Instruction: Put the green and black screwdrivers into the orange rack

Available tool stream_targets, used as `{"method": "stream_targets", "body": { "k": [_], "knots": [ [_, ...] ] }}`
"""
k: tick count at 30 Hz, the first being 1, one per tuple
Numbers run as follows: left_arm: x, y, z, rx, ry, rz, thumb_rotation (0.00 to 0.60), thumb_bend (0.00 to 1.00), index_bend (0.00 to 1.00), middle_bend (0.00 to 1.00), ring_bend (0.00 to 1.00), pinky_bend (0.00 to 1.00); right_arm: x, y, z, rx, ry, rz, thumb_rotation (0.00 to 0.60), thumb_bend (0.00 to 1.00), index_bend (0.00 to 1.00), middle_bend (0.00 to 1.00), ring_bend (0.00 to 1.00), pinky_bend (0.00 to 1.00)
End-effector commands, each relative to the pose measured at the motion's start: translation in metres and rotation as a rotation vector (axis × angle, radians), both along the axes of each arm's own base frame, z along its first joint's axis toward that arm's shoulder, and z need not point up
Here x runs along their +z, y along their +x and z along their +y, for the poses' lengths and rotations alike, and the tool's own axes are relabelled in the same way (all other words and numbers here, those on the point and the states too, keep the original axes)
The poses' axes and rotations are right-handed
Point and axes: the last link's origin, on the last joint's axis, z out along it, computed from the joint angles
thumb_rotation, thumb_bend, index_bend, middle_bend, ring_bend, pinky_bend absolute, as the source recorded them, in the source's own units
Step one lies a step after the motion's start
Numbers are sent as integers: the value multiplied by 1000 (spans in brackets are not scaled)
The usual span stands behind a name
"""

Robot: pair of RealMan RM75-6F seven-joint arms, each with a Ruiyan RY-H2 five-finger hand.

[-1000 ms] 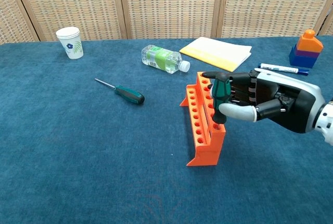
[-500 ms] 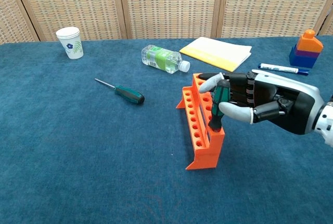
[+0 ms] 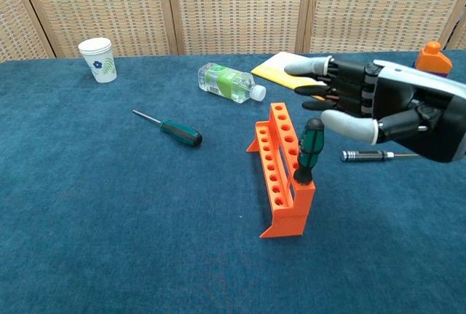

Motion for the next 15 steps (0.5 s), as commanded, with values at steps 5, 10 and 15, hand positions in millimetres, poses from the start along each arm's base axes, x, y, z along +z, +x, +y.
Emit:
{"method": "stream_targets", "body": {
  "k": [5,10,15],
  "knots": [
    [3,-1,-1,-4,6,-7,600,0,0,0,0,0,55,-6,-22,-12,-206,86,600,434,135,0,0,0],
    [4,0,-2,-10,8,-9,600,0,0,0,0,0,92,-42,-55,-62,-386,578,600,433,135,0,0,0],
    [3,1,-2,-15,1,-11,600,0,0,0,0,0,87,-62,-67,-22,-472,979,600,341,135,0,0,0]
  ]
}}
